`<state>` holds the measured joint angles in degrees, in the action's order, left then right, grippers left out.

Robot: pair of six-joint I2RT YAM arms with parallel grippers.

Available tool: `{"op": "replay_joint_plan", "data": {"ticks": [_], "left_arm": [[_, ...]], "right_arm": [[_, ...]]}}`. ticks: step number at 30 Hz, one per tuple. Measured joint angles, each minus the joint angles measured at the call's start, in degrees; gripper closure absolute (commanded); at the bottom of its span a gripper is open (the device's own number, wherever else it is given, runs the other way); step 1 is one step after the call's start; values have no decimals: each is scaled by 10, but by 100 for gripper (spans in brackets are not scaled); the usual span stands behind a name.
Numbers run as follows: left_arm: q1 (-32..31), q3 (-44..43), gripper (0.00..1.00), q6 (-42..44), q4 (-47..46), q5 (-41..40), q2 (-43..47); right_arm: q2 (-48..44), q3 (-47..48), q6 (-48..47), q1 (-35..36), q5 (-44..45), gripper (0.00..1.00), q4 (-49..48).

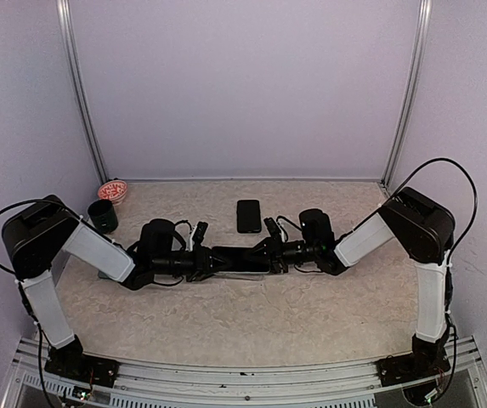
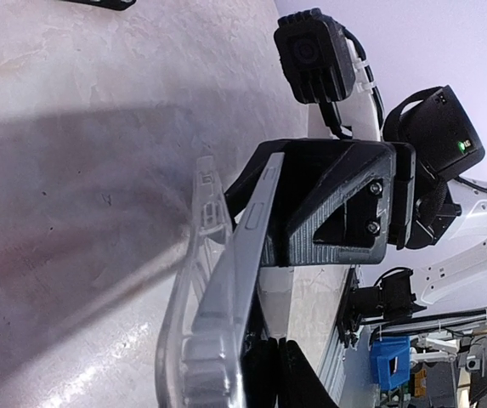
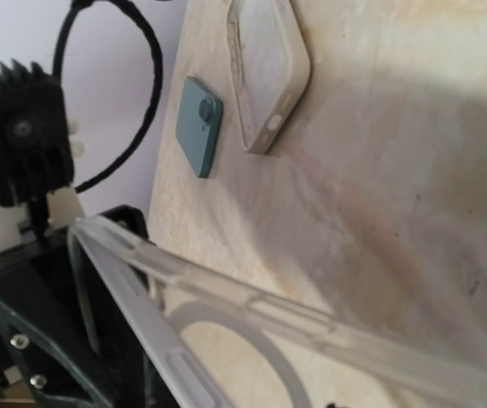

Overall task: Put the phone into the phone case
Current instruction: Install the phone on the phone case, then press the bottom corners of the phone case.

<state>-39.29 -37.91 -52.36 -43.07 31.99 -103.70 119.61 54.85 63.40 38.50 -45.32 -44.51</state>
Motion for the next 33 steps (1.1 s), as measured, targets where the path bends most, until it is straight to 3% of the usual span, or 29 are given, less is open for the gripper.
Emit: {"op": "replay_joint_plan", "data": {"ticks": [8,20,33], "left_arm": [[3,5,81,1,-9,1,8],[4,13,84,1,-16,2,11],[15,18,84,2,-28,8,26]], "right_arm": [[-6,-4,1,0,-2,46,9],[-11,-23,21,-6,-11,43,-19],[-68,-34,-23,-15,-7,42,64]]}}
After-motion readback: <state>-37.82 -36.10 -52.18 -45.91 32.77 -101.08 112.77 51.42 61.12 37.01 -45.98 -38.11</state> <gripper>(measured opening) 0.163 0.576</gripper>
